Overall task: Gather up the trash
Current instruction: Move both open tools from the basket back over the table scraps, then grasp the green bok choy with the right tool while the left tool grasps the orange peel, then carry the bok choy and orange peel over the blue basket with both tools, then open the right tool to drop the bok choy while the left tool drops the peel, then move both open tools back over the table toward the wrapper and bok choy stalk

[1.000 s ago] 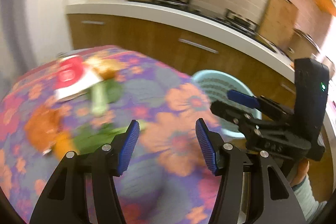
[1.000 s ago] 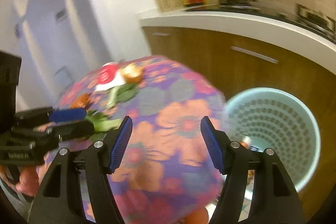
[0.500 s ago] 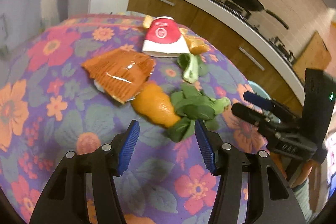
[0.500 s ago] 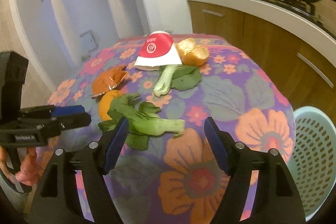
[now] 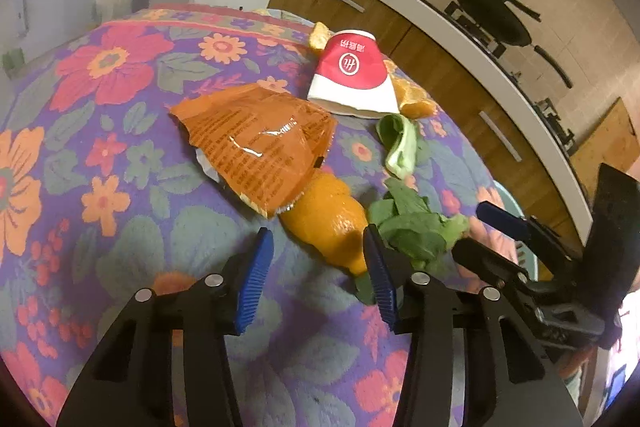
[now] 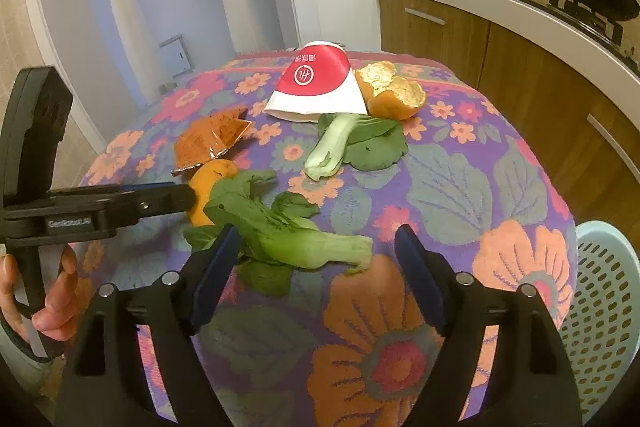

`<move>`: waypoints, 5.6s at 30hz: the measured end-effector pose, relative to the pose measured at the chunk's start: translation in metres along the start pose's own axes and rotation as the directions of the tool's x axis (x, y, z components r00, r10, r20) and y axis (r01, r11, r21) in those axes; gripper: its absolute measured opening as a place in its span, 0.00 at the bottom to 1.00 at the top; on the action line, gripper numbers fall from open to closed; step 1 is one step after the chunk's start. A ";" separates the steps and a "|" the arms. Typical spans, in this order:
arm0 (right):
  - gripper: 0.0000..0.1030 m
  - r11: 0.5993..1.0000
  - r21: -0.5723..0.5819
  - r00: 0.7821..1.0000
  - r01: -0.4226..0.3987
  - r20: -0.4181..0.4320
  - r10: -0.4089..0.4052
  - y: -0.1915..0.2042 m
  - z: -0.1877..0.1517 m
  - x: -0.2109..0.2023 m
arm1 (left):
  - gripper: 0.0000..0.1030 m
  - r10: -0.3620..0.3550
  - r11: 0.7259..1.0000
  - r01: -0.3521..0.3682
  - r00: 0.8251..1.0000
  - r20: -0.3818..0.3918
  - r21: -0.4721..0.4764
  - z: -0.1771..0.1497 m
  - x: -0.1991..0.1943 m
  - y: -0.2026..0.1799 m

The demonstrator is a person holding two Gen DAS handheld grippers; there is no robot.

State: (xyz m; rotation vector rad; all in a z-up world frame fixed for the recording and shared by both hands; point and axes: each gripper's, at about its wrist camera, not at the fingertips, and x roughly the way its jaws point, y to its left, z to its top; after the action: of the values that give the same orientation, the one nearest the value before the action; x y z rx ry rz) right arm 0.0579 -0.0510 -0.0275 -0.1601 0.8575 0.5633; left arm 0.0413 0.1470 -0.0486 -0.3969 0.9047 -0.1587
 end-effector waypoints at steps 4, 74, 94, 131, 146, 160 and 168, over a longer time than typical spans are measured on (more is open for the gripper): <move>0.77 0.999 -0.035 1.000 0.006 -0.025 -0.007 0.007 0.000 0.005 | 0.42 0.013 1.000 -0.013 1.000 0.005 0.017 0.007 0.006 -0.006; 0.18 0.984 -0.153 0.990 0.096 0.121 -0.078 -0.016 -0.069 -0.093 | 0.10 0.271 0.934 -0.279 0.960 0.067 0.222 -0.011 0.017 -0.058; 0.18 0.930 0.243 0.934 0.274 0.161 -0.318 -0.155 -0.104 -0.133 | 0.09 -0.092 0.875 0.061 0.995 0.042 0.480 -0.029 0.029 -0.214; 0.43 0.739 0.600 0.945 0.306 -0.097 -0.312 -0.254 -0.163 -0.104 | 0.52 -0.214 0.827 0.298 0.951 -0.224 0.477 -0.040 0.143 -0.308; 0.49 0.816 0.507 0.948 0.278 -0.006 -0.319 -0.205 -0.122 -0.124 | 0.54 -0.241 0.825 0.291 0.957 -0.164 0.485 -0.043 0.096 -0.272; 0.54 0.925 0.331 0.972 0.189 0.071 -0.224 -0.113 -0.034 -0.084 | 0.69 -0.144 0.911 0.091 0.984 0.104 0.403 -0.001 0.002 -0.163; 0.61 0.952 0.270 0.983 0.142 0.078 -0.169 -0.067 0.011 -0.053 | 0.76 -0.034 0.949 -0.038 0.974 0.223 0.313 0.022 -0.033 -0.094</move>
State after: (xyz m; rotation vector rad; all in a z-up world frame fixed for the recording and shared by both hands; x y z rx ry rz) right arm 0.0728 -0.1251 0.0138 0.0433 0.8061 0.3022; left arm 0.0419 0.0761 0.0253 -0.1119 0.6406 -0.2478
